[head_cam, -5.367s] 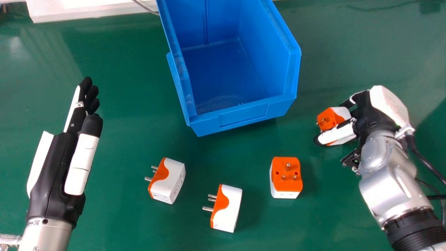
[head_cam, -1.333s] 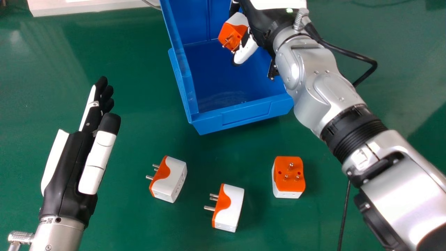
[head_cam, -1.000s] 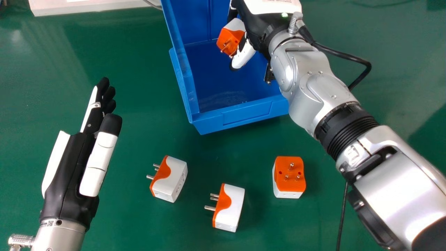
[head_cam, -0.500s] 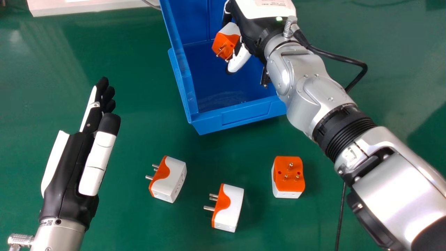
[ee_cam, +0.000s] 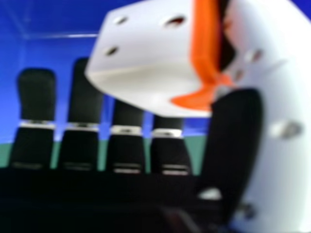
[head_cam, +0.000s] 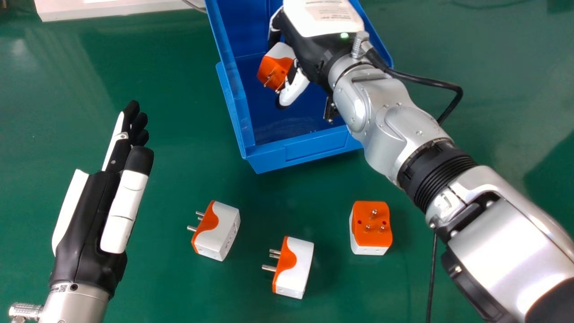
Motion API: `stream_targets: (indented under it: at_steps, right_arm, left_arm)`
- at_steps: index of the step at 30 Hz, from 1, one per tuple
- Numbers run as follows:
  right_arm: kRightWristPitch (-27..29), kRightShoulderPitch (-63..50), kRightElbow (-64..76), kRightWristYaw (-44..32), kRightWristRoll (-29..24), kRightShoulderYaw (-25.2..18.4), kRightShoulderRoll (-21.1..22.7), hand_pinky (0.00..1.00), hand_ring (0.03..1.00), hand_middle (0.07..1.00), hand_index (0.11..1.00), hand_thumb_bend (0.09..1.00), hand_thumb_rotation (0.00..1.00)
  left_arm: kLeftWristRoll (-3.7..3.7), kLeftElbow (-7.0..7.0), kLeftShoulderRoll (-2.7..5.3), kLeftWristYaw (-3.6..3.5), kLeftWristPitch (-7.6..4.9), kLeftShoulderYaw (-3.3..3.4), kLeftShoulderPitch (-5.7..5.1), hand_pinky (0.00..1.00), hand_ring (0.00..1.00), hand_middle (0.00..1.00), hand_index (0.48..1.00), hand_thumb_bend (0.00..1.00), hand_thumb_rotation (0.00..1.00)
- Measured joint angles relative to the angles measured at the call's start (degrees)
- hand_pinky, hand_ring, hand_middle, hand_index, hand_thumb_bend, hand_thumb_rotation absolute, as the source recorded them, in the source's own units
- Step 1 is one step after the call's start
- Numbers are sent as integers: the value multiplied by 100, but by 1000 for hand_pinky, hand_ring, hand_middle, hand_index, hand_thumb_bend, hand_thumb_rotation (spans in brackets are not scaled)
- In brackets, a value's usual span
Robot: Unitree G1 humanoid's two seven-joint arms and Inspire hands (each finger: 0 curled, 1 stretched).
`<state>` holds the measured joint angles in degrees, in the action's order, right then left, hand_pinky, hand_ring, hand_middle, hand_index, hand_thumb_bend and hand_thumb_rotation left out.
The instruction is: Pick all objects and put in blue box
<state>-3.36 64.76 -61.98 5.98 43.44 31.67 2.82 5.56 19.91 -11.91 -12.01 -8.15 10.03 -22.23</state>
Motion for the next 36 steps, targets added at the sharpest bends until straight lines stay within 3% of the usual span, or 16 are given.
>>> stream_targets:
  at_steps: [15, 18, 19, 20, 23, 26, 30, 36]
  right_arm:
    - [-34, 0, -130, 40, -72, -6, -40, 338, 436, 526, 523, 495, 0]
    - [-199, -1, -128, 35, -126, -53, -60, 355, 447, 567, 513, 493, 0]
    - [-241, -3, -127, 34, -123, -49, -60, 374, 558, 653, 602, 479, 0]
    - [-269, -9, -125, 33, -117, -40, -59, 374, 558, 653, 602, 479, 0]
    - [-279, -22, -124, 24, -63, 50, -47, 625, 774, 823, 796, 461, 0]
    - [-261, -22, -121, 0, -39, 135, -34, 769, 884, 910, 896, 474, 0]
    - [-274, -22, -113, -19, -38, 202, -17, 868, 953, 963, 958, 496, 0]
    - [-362, -22, -99, -21, -38, 253, -13, 933, 993, 994, 993, 588, 0]
  left_arm:
    - [0, 106, -3, -45, -1, -1, -114, 1000, 1000, 1000, 1000, 862, 1000]
    - [0, 110, -5, -46, -1, 0, -120, 1000, 1000, 1000, 1000, 862, 1000]
    - [0, 114, -5, -47, -1, 0, -120, 1000, 1000, 1000, 1000, 863, 1000]
    - [0, 119, -6, -47, 0, 1, -121, 1000, 1000, 1000, 1000, 863, 1000]
    - [0, 136, -8, -48, 0, 1, -121, 1000, 1000, 1000, 1000, 864, 1000]
    - [0, 153, -8, -48, 0, 1, -122, 1000, 1000, 1000, 1000, 866, 1000]
    - [0, 163, -10, -48, 0, 1, -123, 998, 1000, 1000, 1000, 868, 1000]
    - [-1, 163, -18, -49, -1, 1, -122, 997, 1000, 1000, 1000, 855, 1000]
